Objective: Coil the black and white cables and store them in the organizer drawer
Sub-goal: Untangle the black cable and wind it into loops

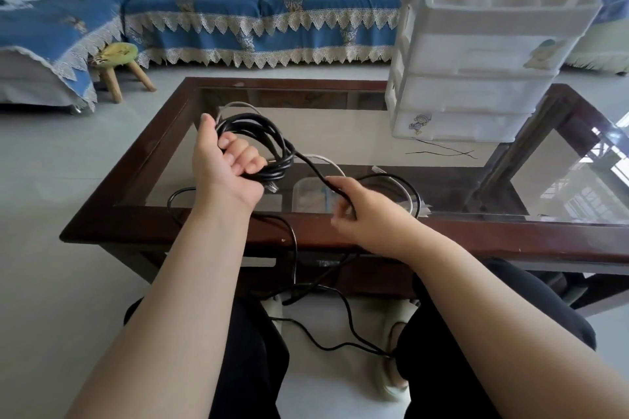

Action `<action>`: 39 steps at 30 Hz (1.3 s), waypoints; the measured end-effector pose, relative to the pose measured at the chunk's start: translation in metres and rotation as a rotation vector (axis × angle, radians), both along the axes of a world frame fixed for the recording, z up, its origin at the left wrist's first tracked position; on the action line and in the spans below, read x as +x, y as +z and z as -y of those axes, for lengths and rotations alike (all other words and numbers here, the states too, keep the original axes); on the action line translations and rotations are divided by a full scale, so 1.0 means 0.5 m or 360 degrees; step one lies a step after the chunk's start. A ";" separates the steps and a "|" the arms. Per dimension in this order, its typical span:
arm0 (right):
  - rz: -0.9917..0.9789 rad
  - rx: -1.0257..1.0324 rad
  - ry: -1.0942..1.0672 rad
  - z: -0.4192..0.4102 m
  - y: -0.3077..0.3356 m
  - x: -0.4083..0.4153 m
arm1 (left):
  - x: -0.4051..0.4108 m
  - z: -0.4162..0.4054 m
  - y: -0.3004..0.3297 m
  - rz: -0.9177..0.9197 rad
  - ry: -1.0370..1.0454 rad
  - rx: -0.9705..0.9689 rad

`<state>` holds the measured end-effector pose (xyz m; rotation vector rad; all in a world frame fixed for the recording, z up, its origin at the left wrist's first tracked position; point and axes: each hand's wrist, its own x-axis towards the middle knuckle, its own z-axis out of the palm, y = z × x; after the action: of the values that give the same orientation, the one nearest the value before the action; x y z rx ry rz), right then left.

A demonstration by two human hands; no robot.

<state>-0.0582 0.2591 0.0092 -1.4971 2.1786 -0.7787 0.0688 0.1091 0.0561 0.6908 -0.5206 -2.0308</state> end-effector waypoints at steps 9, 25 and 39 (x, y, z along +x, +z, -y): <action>-0.0312 0.0057 0.0199 0.014 -0.009 0.048 | -0.039 -0.041 0.001 0.0444 0.0390 -0.0347; 0.2099 0.0249 0.0206 -0.002 0.057 0.022 | -0.062 -0.093 -0.082 0.1160 0.0698 -0.2676; 0.1796 0.0383 0.0243 -0.029 0.059 0.015 | -0.043 -0.081 -0.096 0.1620 0.0178 -0.3055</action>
<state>-0.0508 0.2734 0.0388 -0.7523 1.2226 -0.9389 0.0474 0.1497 0.0079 0.3270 -2.3353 -0.2064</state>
